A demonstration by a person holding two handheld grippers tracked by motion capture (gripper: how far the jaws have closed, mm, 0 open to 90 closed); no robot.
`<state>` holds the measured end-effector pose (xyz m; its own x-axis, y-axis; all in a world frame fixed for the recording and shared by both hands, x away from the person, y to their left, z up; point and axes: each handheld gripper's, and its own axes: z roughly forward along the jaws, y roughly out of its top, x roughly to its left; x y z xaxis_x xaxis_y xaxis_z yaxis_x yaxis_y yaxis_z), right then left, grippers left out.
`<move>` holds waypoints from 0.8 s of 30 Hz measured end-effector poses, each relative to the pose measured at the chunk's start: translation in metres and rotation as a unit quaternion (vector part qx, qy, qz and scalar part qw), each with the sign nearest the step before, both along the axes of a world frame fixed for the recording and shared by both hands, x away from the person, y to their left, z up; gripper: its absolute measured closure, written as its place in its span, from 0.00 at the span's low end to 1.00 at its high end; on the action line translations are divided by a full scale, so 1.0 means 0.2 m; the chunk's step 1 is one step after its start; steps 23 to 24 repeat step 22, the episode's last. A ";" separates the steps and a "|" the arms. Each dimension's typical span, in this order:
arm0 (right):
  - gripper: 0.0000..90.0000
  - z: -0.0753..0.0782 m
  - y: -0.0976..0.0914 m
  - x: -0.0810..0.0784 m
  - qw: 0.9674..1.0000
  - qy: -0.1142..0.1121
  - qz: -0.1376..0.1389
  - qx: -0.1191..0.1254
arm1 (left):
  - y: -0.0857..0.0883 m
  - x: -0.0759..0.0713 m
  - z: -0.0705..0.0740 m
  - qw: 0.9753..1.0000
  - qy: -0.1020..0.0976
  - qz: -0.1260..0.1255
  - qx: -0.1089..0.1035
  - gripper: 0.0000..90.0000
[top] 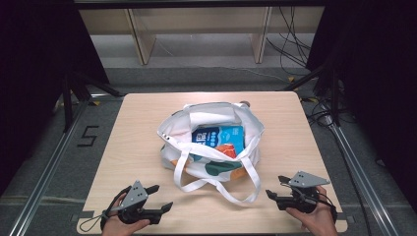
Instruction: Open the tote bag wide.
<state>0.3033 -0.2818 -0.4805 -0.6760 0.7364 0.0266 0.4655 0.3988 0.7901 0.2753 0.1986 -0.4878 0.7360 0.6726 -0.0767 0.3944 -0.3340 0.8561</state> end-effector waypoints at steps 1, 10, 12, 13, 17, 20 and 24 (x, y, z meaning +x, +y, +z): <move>0.34 -0.01 0.00 0.00 1.000 0.000 0.015 0.000 | 0.00 0.00 0.00 1.000 0.001 -0.001 0.008 0.27; 0.33 -0.04 0.00 -0.03 1.000 0.007 0.012 -0.012 | 0.01 0.01 -0.02 1.000 0.013 0.013 0.008 0.25; 0.33 -0.04 0.00 -0.03 1.000 0.007 0.012 -0.015 | 0.01 0.01 -0.01 1.000 0.005 0.006 0.016 0.25; 0.33 -0.04 0.00 -0.03 1.000 0.008 0.012 -0.014 | 0.01 0.01 -0.01 1.000 0.005 0.006 0.017 0.25; 0.33 -0.04 -0.01 -0.02 1.000 0.003 0.012 -0.019 | 0.01 0.01 -0.02 1.000 0.013 0.016 0.002 0.25; 0.33 -0.04 -0.01 -0.02 1.000 0.003 0.008 -0.021 | 0.01 0.02 -0.03 1.000 0.015 0.018 0.011 0.25; 0.32 -0.04 -0.01 -0.02 1.000 0.003 0.007 -0.019 | 0.02 0.02 -0.03 1.000 0.012 0.017 0.015 0.24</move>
